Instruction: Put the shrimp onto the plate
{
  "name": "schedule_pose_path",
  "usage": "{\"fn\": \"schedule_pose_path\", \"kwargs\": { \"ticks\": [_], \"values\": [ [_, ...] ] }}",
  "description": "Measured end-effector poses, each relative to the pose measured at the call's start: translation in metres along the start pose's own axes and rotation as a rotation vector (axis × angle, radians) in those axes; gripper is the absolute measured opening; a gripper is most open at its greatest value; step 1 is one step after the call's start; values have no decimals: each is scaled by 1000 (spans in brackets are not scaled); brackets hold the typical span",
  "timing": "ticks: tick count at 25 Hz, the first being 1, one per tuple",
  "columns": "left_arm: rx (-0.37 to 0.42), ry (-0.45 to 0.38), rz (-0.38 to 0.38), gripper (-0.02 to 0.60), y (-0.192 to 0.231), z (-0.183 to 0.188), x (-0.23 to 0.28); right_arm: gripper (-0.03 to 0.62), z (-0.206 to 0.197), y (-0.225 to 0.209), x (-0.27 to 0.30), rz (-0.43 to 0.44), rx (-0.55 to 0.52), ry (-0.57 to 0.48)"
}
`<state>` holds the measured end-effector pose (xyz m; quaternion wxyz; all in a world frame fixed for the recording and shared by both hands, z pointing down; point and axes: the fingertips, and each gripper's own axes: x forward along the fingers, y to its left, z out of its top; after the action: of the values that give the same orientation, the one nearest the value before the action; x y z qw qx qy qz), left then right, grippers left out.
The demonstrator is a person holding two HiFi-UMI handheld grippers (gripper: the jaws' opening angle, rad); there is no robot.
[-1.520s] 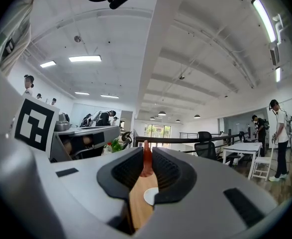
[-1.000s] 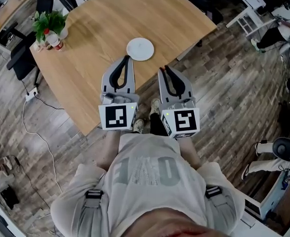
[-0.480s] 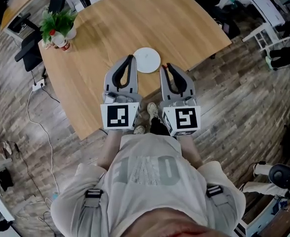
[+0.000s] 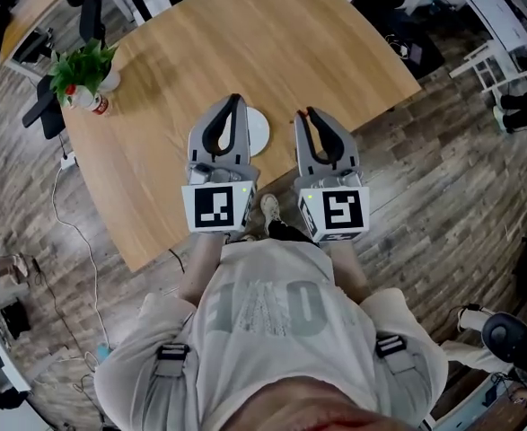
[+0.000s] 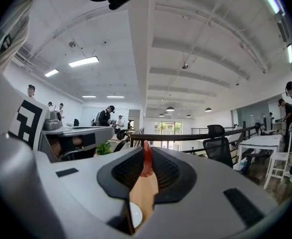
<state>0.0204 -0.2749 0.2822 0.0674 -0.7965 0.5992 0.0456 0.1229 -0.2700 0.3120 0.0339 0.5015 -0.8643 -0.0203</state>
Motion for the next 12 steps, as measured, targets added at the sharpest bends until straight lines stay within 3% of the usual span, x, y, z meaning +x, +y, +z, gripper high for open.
{"fn": "schedule_pose_path", "kwargs": {
  "ticks": [6, 12],
  "values": [
    [14, 0, 73, 9, -3, -4, 27, 63, -7, -22, 19, 56, 18, 3],
    [15, -8, 94, 11, 6, -3, 39, 63, -3, -21, 39, 93, 6, -4]
  ]
}}
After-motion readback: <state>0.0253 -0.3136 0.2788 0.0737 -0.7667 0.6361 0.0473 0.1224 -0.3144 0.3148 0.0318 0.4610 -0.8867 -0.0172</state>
